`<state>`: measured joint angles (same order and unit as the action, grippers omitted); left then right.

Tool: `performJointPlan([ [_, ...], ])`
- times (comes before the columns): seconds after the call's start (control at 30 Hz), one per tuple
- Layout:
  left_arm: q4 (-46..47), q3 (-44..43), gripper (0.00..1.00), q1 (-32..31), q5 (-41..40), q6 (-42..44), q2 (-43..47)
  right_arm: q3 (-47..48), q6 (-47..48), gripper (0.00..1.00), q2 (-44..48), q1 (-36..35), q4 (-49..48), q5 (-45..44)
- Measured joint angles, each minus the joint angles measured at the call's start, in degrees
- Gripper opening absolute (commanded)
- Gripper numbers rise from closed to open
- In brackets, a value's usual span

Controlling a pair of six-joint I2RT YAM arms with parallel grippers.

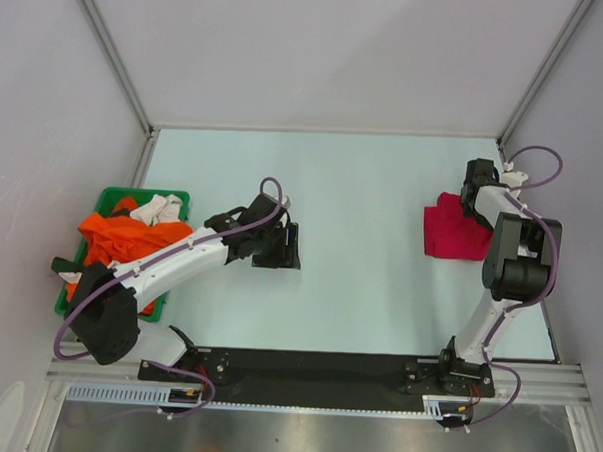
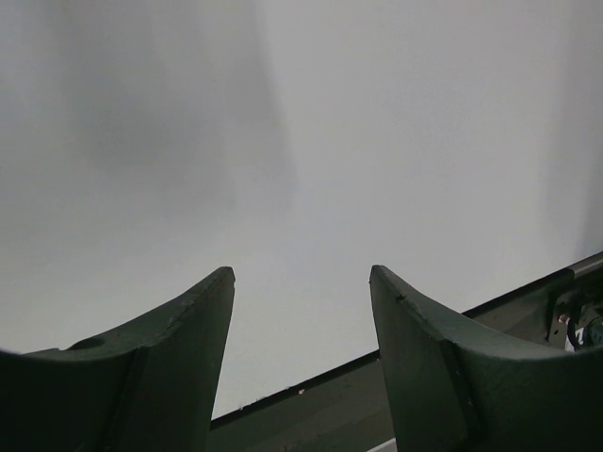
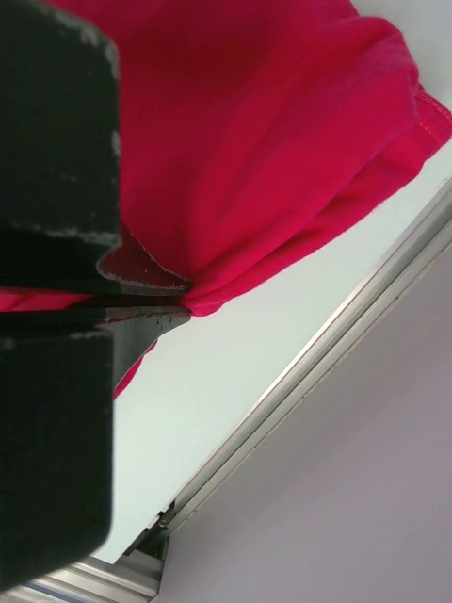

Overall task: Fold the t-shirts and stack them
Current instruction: Put the neatly folded tshirt into the corner of the board with the right arm

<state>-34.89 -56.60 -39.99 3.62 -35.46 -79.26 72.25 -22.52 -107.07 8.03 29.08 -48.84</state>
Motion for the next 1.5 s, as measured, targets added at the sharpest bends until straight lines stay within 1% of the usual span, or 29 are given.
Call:
performJointPlan([
  [0.67,-1.3,0.7,0.66,0.0,-0.4,1.1,0.2,10.1,-2.8,0.0,-7.5,4.2,5.7,0.3],
  [0.77,-1.3,0.7,0.68,0.0,-0.4,1.1,0.2,10.4,-3.3,0.3,-7.6,4.0,6.3,0.3],
  [0.8,-1.3,0.7,0.69,0.0,-0.4,1.1,0.2,10.4,-3.5,0.56,-7.6,3.8,6.2,0.3],
  [0.87,-1.3,0.7,0.69,0.0,-0.4,1.1,0.3,10.5,-4.5,0.73,-7.6,3.5,6.1,0.3],
  [0.9,-1.3,0.7,0.7,-0.1,-0.4,1.2,0.4,10.5,-4.4,0.87,-7.4,3.2,5.9,0.3],
  [0.97,-1.3,0.7,0.7,-0.3,-0.4,1.3,0.7,10.5,-4.4,0.96,-6.6,2.2,5.3,0.5],
  [1.0,-1.2,0.7,0.71,-0.5,-0.4,1.4,0.9,10.5,-4.2,0.99,-5.8,1.5,4.9,0.7],
  [1.03,-1.2,0.8,0.7,-0.8,-0.4,1.5,1.2,10.5,-4.0,0.99,-4.9,0.8,4.4,0.8],
  [1.07,-1.3,0.8,0.7,-1.0,-0.4,1.5,1.6,10.5,-3.8,0.98,-3.5,0.0,3.9,0.9],
  [1.1,-1.2,0.8,0.71,-1.2,-0.4,1.5,1.8,10.5,-3.7,0.95,-2.3,-0.6,3.3,1.1],
  [1.13,-1.2,0.8,0.7,-1.4,-0.4,1.5,2.1,10.5,-3.3,0.91,-0.4,-1.7,2.4,1.7],
  [1.17,-0.9,1.0,0.7,-1.6,-0.4,1.5,2.5,10.5,-2.8,0.84,2.4,-2.7,1.0,2.3],
  [1.2,-0.7,1.2,0.7,-1.6,-0.4,1.5,2.8,10.5,-2.6,0.58,3.2,-3.4,0.6,2.6],
  [1.23,-0.4,1.4,0.7,-1.6,-0.4,1.5,3.1,10.3,-2.4,0.36,5.3,-4.8,-0.5,3.7],
  [1.27,-0.3,1.6,0.69,-1.6,-0.4,1.5,3.2,9.8,-1.8,0.16,7.3,-6.3,-1.9,5.0],
  [1.3,-0.3,1.6,0.69,-1.6,-0.4,1.5,3.2,8.6,-1.7,0.0,9.6,-8.0,-3.5,6.6],
  [1.4,0.0,1.7,0.69,-1.6,-0.3,1.4,3.2,4.8,-3.9,0.0,14.9,-13.8,-6.8,11.8],
  [1.5,0.2,1.7,0.68,-1.6,-0.3,1.4,3.2,2.1,-6.9,0.0,15.6,-17.7,-8.5,18.0],
])
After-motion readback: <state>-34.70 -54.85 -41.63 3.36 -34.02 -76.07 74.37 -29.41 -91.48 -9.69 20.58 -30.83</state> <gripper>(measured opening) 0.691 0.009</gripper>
